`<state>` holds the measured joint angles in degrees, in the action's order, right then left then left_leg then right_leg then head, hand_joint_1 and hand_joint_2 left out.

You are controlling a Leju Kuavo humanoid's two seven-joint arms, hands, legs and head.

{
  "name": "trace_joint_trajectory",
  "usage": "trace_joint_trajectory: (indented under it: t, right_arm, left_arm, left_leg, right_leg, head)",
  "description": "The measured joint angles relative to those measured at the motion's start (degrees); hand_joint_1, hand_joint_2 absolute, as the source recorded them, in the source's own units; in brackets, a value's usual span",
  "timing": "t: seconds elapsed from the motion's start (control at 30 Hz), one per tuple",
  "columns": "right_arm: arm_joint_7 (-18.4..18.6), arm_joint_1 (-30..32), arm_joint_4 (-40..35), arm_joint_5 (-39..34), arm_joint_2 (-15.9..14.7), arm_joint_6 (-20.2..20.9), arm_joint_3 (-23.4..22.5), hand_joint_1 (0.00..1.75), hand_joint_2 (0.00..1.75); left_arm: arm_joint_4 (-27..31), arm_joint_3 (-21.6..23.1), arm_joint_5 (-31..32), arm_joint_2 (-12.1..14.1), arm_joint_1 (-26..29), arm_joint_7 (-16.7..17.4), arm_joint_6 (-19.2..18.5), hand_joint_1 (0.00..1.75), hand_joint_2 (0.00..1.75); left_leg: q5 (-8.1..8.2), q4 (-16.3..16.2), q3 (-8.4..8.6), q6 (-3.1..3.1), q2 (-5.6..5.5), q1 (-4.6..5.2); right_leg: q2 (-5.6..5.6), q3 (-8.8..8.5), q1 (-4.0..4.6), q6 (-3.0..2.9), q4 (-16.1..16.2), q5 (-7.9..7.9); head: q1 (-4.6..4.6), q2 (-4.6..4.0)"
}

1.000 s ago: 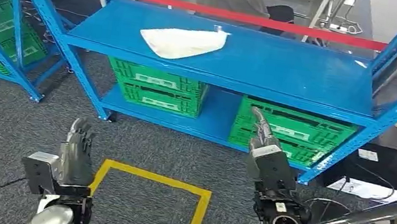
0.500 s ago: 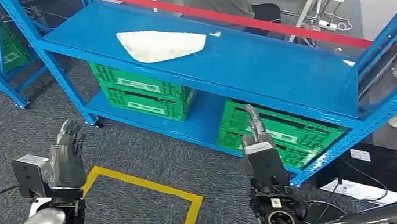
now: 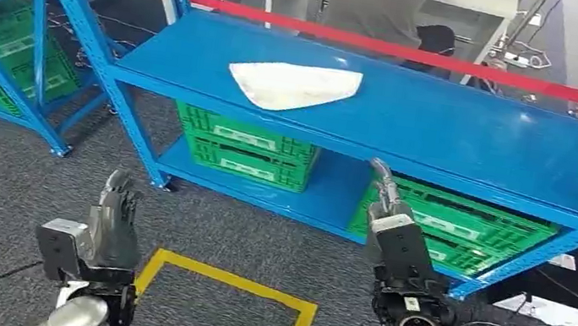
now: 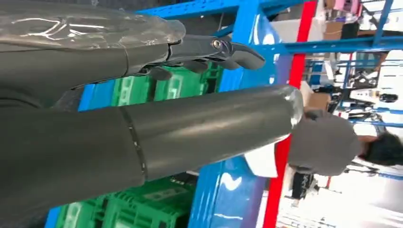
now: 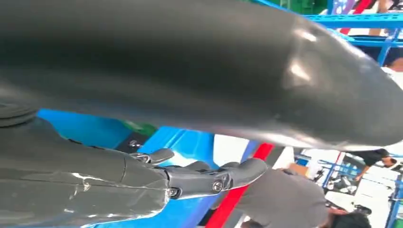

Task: Take the parts from the cabinet and place them on the table.

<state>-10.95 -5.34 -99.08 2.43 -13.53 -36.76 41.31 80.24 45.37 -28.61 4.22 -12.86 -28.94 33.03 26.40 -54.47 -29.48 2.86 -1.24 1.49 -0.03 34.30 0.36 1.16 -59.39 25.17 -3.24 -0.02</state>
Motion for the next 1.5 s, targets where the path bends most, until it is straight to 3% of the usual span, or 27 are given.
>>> trace_joint_trajectory:
  t: [0.03,0.07,0.13,0.2,0.23,0.27,0.33,0.4,0.47,0.53,0.57,0.67,0.73,0.83,0.87,0.9,0.93,0.97,1.03,1.07,1.1,1.23,1.27,1.37,1.4,1.43,1.5]
  right_arm:
    - [0.0,0.0,0.0,0.0,0.0,0.0,0.0,0.0,0.0]
    - [0.0,0.0,0.0,0.0,0.0,0.0,0.0,0.0,0.0]
    - [-0.1,0.1,0.0,0.0,0.0,0.0,-0.1,0.0,0.0]
    - [-0.1,0.0,0.0,0.0,0.0,0.0,-0.1,0.0,0.0]
    - [-0.1,0.0,0.0,0.0,0.0,0.0,-0.1,0.0,0.0]
    - [-0.1,-0.1,0.0,0.0,0.0,0.0,-0.1,0.0,0.0]
    - [-0.1,0.0,0.0,0.0,0.0,0.1,-0.1,0.0,0.0]
    - [-0.1,0.0,0.0,0.0,0.0,0.1,-0.1,0.0,0.0]
    - [-0.1,0.1,0.0,0.0,0.0,0.1,-0.1,0.0,0.0]
    - [-0.1,0.1,0.0,0.0,0.0,0.1,-0.1,0.0,0.0]
    - [0.0,0.1,0.1,0.0,0.0,0.1,-0.1,0.0,0.0]
    - [0.0,0.1,0.1,0.0,0.0,0.1,-0.2,0.0,0.0]
    - [0.0,0.0,0.1,0.0,0.0,0.1,-0.2,0.0,0.0]
    - [0.1,0.0,0.1,0.0,0.0,-0.1,-0.4,0.0,0.0]
    - [0.1,0.1,0.1,0.0,0.0,-0.1,-0.4,0.0,0.0]
    - [0.1,0.1,0.1,0.0,0.0,-0.1,-0.4,0.0,0.0]
    - [0.1,0.1,0.1,0.0,0.0,-0.1,-0.4,0.0,0.0]
    - [0.1,0.1,0.1,0.0,0.0,-0.2,-0.4,0.0,0.0]
    - [0.1,0.1,0.1,0.0,0.0,-0.2,-0.5,0.0,0.0]
    - [0.1,0.2,0.1,0.0,0.0,-0.2,-0.5,0.0,0.0]
    - [0.3,0.2,0.2,-0.2,0.0,-0.2,-0.5,0.0,0.0]
    - [0.3,0.3,0.0,-0.3,0.0,-0.5,-0.7,0.0,0.0]
    - [0.3,0.2,0.0,-0.3,0.0,-0.6,-0.7,0.0,0.0]
    - [0.3,0.3,0.0,-0.3,0.0,-0.8,-0.7,0.0,0.0]
    - [0.3,0.3,0.0,-0.3,0.0,-0.8,-0.7,0.0,0.0]
    - [0.3,0.4,0.0,-0.4,0.0,-0.9,-0.7,0.0,0.0]
    - [0.2,0.4,0.0,-0.4,0.0,-1.0,-0.7,0.0,0.0]
  left_arm:
    - [0.0,0.0,0.0,0.0,0.0,0.0,0.0,0.0,0.0]
    - [-0.1,0.0,0.0,0.0,-0.1,0.0,0.0,0.0,0.0]
    - [-0.1,0.1,0.0,0.0,0.0,-0.1,0.0,0.0,0.0]
    - [-0.1,0.0,0.0,0.0,-0.2,-0.2,-0.1,0.0,0.0]
    - [-0.1,0.1,0.0,0.0,-0.3,-0.3,-0.1,0.0,0.0]
    - [-0.1,0.1,0.0,0.0,-0.6,-0.4,-0.1,0.0,0.0]
    - [-0.1,0.1,0.0,0.0,-0.5,-0.4,-0.1,0.0,0.0]
    - [-0.1,0.1,-0.2,0.1,-0.2,-0.4,-0.1,0.0,0.0]
    - [-0.1,0.0,-0.2,0.1,-0.2,-0.4,-0.1,0.0,0.0]
    - [-0.2,0.1,-0.2,0.1,-0.2,-0.4,-0.1,0.0,0.0]
    - [-0.3,0.1,-0.3,0.1,-0.3,-0.4,-0.1,0.0,0.0]
    - [-0.3,0.1,-0.5,0.1,-0.2,-0.5,-0.1,0.0,0.0]
    - [-0.2,0.1,-0.4,0.1,-0.3,-0.5,-0.1,0.0,0.0]
    - [-0.2,0.1,-0.4,0.1,-0.4,-0.5,-0.2,0.0,0.0]
    - [-0.2,0.1,-0.4,0.1,-0.3,-0.5,-0.2,0.0,0.0]
    - [-0.3,0.1,-0.5,0.1,-0.2,-0.5,-0.2,0.0,0.0]
    - [-0.2,0.1,-0.5,0.1,-0.2,-0.5,-0.2,0.0,0.0]
    - [-0.2,0.1,-0.5,0.1,-0.2,-0.5,-0.3,0.0,0.0]
    - [-0.3,0.1,-0.4,0.1,-0.2,-0.5,-0.5,0.0,0.0]
    - [-0.3,0.1,-0.5,0.1,-0.4,-0.5,-0.5,0.0,0.0]
    - [-0.3,0.1,-0.5,0.0,-0.3,-0.6,-0.5,0.0,0.0]
    - [-0.4,0.2,-0.5,0.0,-0.5,-0.6,-1.1,0.0,0.0]
    - [-0.4,0.2,-0.4,0.0,-0.7,-0.7,-1.2,0.0,0.0]
    - [-0.5,0.2,-0.5,0.0,-0.6,-0.7,-1.2,0.0,0.0]
    - [-0.5,0.2,-0.5,0.1,-0.5,-0.6,-1.2,0.0,0.0]
    - [-0.6,0.2,-0.5,0.1,-0.5,-0.6,-1.3,0.0,0.0]
    - [-0.6,0.2,-0.4,0.1,-0.5,-0.7,-1.3,0.0,0.0]
  left_leg:
    - [0.36,0.1,0.32,0.03,0.01,-0.08]
    - [0.38,0.2,0.28,-0.15,-0.25,-0.01]
    - [0.31,-0.3,0.53,-0.74,-0.05,-0.22]
    - [0.76,0.0,1.12,-0.96,-0.17,0.13]
    - [0.92,-2.0,0.66,-1.63,0.09,0.1]
    - [1.94,-5.7,-1.58,-2.12,0.12,-0.25]
    - [4.96,-14.3,-7.87,-3.26,0.25,-1.3]
    - [5.68,-16.7,-11.38,-4.14,0.62,-2.1]
    - [0.51,-9.8,-10.01,-5.09,0.88,-2.88]
    - [-7.52,0.7,-6.7,-5.9,1.56,-3.72]
    - [-4.96,0.5,-7.14,-5.37,1.74,-3.19]
    - [-4.97,0.2,-7.02,-2.98,1.41,-2.92]
    - [-4.33,0.3,-5.46,-1.87,1.11,-2.79]
    - [-3.06,0.3,-4.14,-1.04,0.83,-2.3]
    - [-2.52,0.3,-3.6,-0.89,0.73,-2.03]
    - [-1.97,0.3,-2.88,-0.77,0.6,-1.78]
    - [-1.37,0.3,-2.04,-0.72,0.48,-1.6]
    - [-0.73,0.3,-1.08,-0.69,0.38,-1.42]
    - [0.62,0.5,0.52,-0.74,0.34,-1.25]
    - [1.05,0.1,1.17,-0.97,0.23,-1.02]
    - [1.39,0.3,1.04,-1.34,-0.09,-0.96]
    - [2.23,-0.9,1.53,-2.35,0.22,-1.2]
    - [2.65,-4.2,-0.17,-2.64,0.43,-1.17]
    - [7.25,-17.2,-9.29,-3.53,0.72,-1.59]
    - [7.9,-18.8,-11.21,-3.61,0.73,-1.68]
    - [6.92,-17.9,-11.86,-3.54,0.75,-1.73]
    - [0.7,-9.6,-9.72,-3.14,0.78,-1.71]
  right_leg:
    - [-0.1,-0.7,0.6,-1.1,2.7,-1.67]
    - [-0.04,-0.5,0.71,-1.27,3.6,0.26]
    - [0.03,-1.47,0.98,-1.97,5.2,-1.04]
    - [0.08,-3.93,-0.14,-2.19,6.4,-1.25]
    - [-0.02,-4.89,-0.28,-2.19,7.1,-1.17]
    - [-0.17,-5.33,-0.48,-2.34,7.2,-1.04]
    - [-0.18,-5.76,-0.82,-2.07,7.3,-0.33]
    - [-0.1,-6.56,-1.37,-1.51,7.2,0.57]
    - [-0.01,-8.19,-2.13,-0.66,7.2,1.84]
    - [-0.11,-8.77,-2.47,0.41,7.2,3.36]
    - [0.09,-10.12,-2.51,0.8,6.8,3.9]
    - [-0.05,-10.62,-2.45,2.38,7.1,4.24]
    - [-0.17,-9.87,-2.95,2.59,4.8,4.75]
    - [-0.11,-1.83,-2.42,2.39,-8.7,9.01]
    - [-0.12,1.04,-2.23,2.29,-12.1,11.07]
    - [-0.12,2.65,-2.0,2.05,-12.9,11.65]
    - [-0.11,2.99,-1.77,1.72,-11.4,10.71]
    - [-0.11,2.53,-1.46,1.23,-8.2,8.25]
    - [0.01,0.8,-0.72,-0.24,1.2,-0.87]
    - [0.16,1.27,-0.17,-0.61,3.9,-3.03]
    - [-0.03,0.79,0.0,-0.66,4.2,-1.63]
    - [0.13,-1.74,-0.39,-1.42,5.3,-2.17]
    - [0.09,-2.2,-0.45,-1.7,5.5,-1.97]
    - [0.09,-2.97,-0.46,-1.88,5.5,-0.94]
    - [0.18,-3.38,-0.46,-1.86,5.5,-0.53]
    - [0.26,-4.04,-0.47,-1.79,5.5,-0.05]
    - [0.32,-5.71,-0.49,-1.57,5.5,1.13]
  head:
    - [0.18,0.0]
    - [1.11,0.0]
    - [0.35,0.0]
    - [-0.02,0.0]
    - [0.07,0.0]
    - [0.92,0.0]
    - [1.33,0.0]
    - [1.7,0.0]
    - [2.1,0.0]
    - [2.84,0.0]
    - [3.51,0.0]
    - [3.04,0.0]
    - [2.34,0.0]
    - [1.09,0.02]
    - [0.52,0.0]
    - [0.31,0.0]
    - [0.11,0.0]
    - [-0.07,0.0]
    - [-0.61,0.0]
    - [-0.2,0.0]
    - [-0.35,0.0]
    - [-0.2,0.0]
    - [0.22,0.0]
    - [1.18,0.0]
    - [1.38,0.0]
    - [1.75,0.0]
    - [2.19,0.0]
